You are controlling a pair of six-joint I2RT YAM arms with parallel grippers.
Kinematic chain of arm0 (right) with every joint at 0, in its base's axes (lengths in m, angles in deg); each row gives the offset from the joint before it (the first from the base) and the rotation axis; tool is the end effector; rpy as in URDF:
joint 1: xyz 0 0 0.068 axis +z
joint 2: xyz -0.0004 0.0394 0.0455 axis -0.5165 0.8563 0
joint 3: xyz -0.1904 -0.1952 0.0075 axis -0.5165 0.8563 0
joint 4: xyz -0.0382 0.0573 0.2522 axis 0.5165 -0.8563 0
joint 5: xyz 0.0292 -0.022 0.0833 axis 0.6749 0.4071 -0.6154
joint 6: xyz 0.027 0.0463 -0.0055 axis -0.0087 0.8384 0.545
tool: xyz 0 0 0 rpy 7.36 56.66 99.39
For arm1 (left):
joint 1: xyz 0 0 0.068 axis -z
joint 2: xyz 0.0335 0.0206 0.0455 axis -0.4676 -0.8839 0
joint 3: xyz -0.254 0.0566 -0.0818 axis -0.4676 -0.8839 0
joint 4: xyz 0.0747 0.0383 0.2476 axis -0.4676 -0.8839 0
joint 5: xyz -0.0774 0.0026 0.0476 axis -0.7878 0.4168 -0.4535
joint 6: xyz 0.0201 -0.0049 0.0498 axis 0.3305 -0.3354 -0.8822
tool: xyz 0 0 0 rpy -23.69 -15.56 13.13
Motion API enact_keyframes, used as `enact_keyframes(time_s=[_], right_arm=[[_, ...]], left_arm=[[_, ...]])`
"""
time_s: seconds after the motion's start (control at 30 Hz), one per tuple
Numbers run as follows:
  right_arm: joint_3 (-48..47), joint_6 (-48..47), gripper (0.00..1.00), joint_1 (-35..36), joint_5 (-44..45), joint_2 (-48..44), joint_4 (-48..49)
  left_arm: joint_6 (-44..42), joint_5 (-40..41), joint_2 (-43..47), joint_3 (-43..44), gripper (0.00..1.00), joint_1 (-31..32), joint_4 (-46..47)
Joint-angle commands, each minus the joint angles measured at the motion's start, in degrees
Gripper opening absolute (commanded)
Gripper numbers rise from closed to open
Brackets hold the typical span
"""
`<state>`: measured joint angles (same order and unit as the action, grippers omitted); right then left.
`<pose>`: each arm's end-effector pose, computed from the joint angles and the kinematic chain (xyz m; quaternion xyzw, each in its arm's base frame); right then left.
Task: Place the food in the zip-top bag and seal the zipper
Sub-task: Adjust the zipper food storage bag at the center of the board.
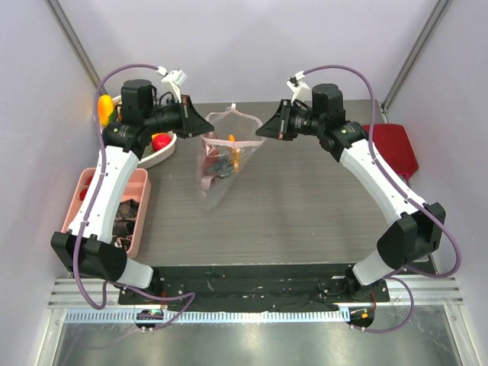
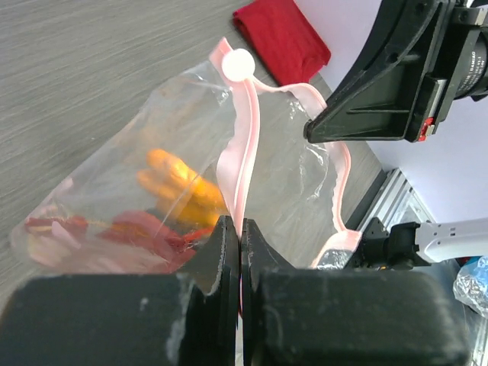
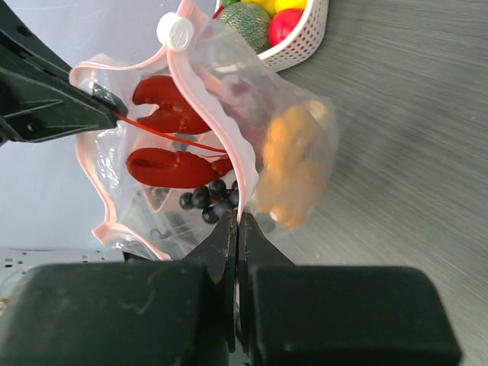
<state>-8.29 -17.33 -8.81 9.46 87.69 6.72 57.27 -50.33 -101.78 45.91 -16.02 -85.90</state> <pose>0.3252 0.1563 0.3908 -0.1248 0.7910 0.4717 0.3691 0.3026 -0.0880 0.4329 0.1543 0.7947 -0.4209 0.4092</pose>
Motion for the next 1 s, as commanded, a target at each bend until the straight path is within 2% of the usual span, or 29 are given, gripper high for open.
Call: enact_keyframes(time_s=[0.0, 0.07, 0.17, 0.27, 0.3, 0.37, 0.4, 0.43, 0.5, 0.6, 0.73, 0.83, 0.93, 0.97], right_arm=[[-0.59, -6.79, 0.01, 0.13, 4.80, -0.73, -5.87], [1.43, -8.45, 0.01, 0.57, 4.19, -0.37, -5.25], [2.58, -7.68, 0.01, 1.01, 0.78, 0.24, -4.55], [1.45, -6.88, 0.01, 1.01, -1.34, -0.37, -3.67], [1.18, -6.97, 0.01, 0.92, -1.26, -0.46, -3.67], [0.83, -7.06, 0.01, 0.92, -1.09, -0.29, -3.75], [0.83, -7.14, 0.01, 1.01, -1.00, -0.02, -3.75], [0.83, -7.15, 0.01, 1.01, -0.74, 0.33, -3.67], [0.65, -6.97, 0.01, 1.01, -0.12, 0.77, -3.49], [-0.49, -5.74, 0.01, 1.01, -0.99, 1.38, -2.44], [-1.90, -4.42, 0.01, 1.18, -1.78, 2.26, -1.21], [-2.60, -3.11, 0.01, 1.36, -2.14, 2.61, -0.24], [-3.48, -1.88, 0.01, 1.80, -3.10, 2.79, 0.81], [-4.18, -1.61, 0.01, 1.97, -3.28, 2.79, 0.90]], left_arm=[[-0.61, 2.09, 1.38, -0.63, 0.00, 0.10, -1.14], [-3.52, 2.62, -0.81, -1.95, 0.00, 0.01, -5.01], [-1.43, 2.09, -0.04, -5.19, 0.00, -0.95, -0.66], [-0.88, 3.41, 0.58, -4.52, 0.00, -2.01, 0.95], [-1.06, 3.94, 0.32, -3.81, 0.05, -2.27, 0.34], [-1.32, 3.59, -0.12, -1.97, 0.29, -3.76, -0.01], [-1.59, 3.41, -0.30, -1.35, 0.51, -4.64, -0.28], [-1.15, 2.28, -0.47, -0.12, 0.63, -5.78, -0.02], [0.95, 0.17, -0.83, 0.94, 0.81, -10.78, 1.12], [-0.18, -0.10, -2.67, 4.89, 0.99, -18.87, 0.69], [-7.45, 4.11, -7.32, 10.77, 1.00, -26.43, -2.65], [-8.61, 7.62, -13.12, 15.51, 1.00, -31.97, -4.41], [-10.19, 13.60, -18.57, 18.86, 1.00, -33.82, -3.01], [-12.46, 15.17, -21.19, 19.66, 0.94, -33.83, -2.13]])
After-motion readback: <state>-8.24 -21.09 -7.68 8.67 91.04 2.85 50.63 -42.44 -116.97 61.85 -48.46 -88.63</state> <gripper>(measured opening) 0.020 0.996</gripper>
